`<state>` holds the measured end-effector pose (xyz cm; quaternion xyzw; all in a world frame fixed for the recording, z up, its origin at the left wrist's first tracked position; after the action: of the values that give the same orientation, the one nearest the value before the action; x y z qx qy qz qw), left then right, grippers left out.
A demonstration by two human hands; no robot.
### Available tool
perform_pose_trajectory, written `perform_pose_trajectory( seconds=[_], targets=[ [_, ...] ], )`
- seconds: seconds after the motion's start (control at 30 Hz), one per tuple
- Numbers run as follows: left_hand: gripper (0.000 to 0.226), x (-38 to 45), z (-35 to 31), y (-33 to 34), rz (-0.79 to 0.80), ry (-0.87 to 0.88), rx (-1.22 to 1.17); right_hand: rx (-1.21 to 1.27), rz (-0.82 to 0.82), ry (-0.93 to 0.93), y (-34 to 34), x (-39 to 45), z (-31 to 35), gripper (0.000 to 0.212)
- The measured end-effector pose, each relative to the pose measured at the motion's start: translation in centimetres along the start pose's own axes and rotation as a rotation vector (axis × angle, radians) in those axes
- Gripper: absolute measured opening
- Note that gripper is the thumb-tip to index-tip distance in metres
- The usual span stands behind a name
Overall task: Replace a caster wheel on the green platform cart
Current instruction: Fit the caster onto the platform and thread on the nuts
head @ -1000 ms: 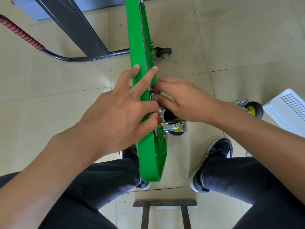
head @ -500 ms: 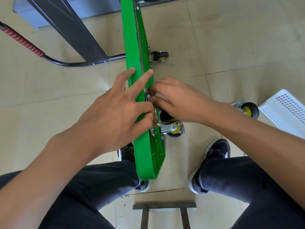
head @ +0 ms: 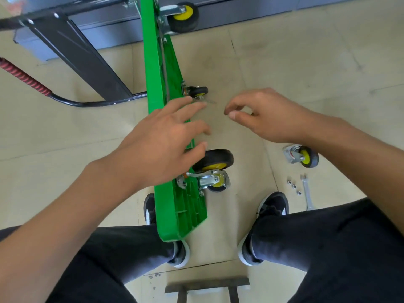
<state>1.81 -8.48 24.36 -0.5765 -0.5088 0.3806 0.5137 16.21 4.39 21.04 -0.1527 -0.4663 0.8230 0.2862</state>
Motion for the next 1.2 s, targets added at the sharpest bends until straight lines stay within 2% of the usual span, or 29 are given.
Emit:
perform_pose_trajectory(
  seconds=[0.17, 0.3, 0.47, 0.77, 1.07, 1.2],
  targets=[
    [0.053, 4.7, -4.1, 2.1, 0.054, 0.097, -0.019, -0.058, -0.028, 0.104, -4.2, -3.2, -5.5, 0.022],
    [0.042, 8.7, -7.3, 4.5, 0.126, 0.088, -0.061, -0.016, -0.059, 0.23, -6.3, -6.4, -10.2, 0.021],
    [0.039, 12.6, -11.0, 9.3, 0.193, 0.096, -0.121, 0.039, -0.073, 0.397, -5.8, -10.4, -16.1, 0.022],
    [0.042, 15.1, -13.3, 21.2, 0.431, -0.046, -0.279, 0.238, -0.056, 0.602, 2.4, -17.7, -24.2, 0.021],
    [0.045, 15.2, -14.6, 29.2, 0.577, -0.142, -0.346, 0.207, 0.059, 0.801, 12.4, -22.8, -30.5, 0.022],
    [0.044, 15.1, -14.5, 31.6, 0.617, -0.211, -0.408, 0.145, 0.117, 0.816, 16.0, -23.2, -32.0, 0.021]
  ],
)
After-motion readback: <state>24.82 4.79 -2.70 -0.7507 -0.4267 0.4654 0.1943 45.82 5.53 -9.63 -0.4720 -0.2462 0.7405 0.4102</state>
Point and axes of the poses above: each hand's wrist, its own x-axis towards the middle knuckle, its own y-axis out of the palm, z = x × y, the point moved 5 cm from there along x, towards the middle knuckle, and after that the axes turned 6 degrees about -z, right-handed, at the moved point
